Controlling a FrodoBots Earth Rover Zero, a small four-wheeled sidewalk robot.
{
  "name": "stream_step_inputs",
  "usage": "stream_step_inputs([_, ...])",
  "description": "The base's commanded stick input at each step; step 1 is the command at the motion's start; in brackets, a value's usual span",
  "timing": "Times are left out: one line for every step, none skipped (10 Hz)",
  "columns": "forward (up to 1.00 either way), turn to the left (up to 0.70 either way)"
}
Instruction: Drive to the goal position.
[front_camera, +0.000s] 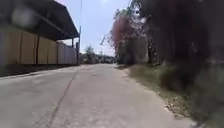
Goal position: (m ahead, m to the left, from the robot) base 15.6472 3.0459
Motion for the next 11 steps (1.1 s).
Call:
stream_step_inputs([1.00, 0.00])
stream_step_inputs([1.00, 0.00])
stream_step_inputs([1.00, 0.00])
stream_step_inputs([1.00, 0.00])
stream_step_inputs([1.00, 0.00])
stream_step_inputs([1.00, 0.00])
stream_step_inputs([1.00, 0.00])
stream_step_inputs([1.00, 0.00])
stream_step_inputs([1.00, -0.19])
stream_step_inputs([1.00, -0.40])
stream_step_inputs([1.00, -0.40])
